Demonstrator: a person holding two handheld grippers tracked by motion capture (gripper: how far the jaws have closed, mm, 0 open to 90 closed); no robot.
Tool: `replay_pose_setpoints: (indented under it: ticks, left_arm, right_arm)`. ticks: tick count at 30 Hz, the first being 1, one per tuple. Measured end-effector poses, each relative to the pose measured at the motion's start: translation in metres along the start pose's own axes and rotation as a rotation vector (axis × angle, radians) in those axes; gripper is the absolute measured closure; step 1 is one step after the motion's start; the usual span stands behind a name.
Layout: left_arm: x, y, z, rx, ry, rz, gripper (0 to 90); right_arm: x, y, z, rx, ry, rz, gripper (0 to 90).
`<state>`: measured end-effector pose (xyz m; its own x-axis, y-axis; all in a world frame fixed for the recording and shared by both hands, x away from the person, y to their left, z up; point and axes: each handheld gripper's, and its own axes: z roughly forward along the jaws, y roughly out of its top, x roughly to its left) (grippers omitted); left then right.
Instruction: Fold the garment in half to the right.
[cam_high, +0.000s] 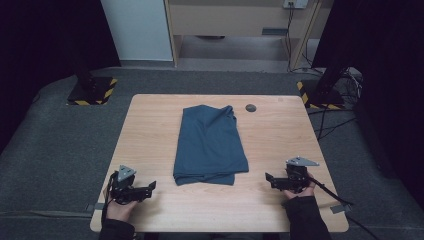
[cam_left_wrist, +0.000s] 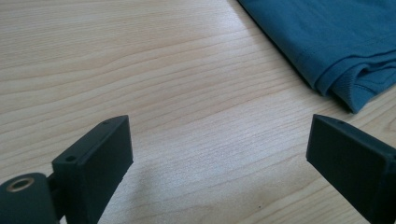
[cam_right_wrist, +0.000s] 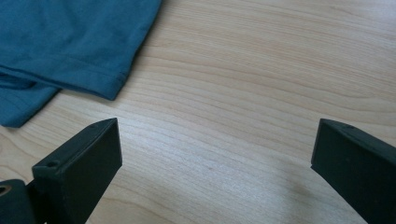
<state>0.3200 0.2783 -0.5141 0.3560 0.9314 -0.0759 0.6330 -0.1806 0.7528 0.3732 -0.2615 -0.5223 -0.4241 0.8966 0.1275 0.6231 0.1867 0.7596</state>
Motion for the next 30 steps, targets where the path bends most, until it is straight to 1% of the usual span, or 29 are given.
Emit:
replay_pose_setpoints:
  ticks: [6, 16, 30]
  left_arm:
    - [0.004, -0.002, -0.001, 0.005, 0.005, -0.006, 6.2]
    - [0.009, -0.005, -0.002, 0.008, 0.016, -0.007, 6.2]
    - [0.015, -0.008, -0.004, 0.013, 0.026, -0.016, 5.8]
  right_arm:
    - [-0.007, -0.002, -0.002, -0.002, -0.015, 0.012, 1.8]
    - [-0.015, -0.006, -0.004, 0.001, -0.025, 0.029, 1.3]
    - [-0.025, -0.009, -0.008, 0.002, -0.049, 0.033, 1.1]
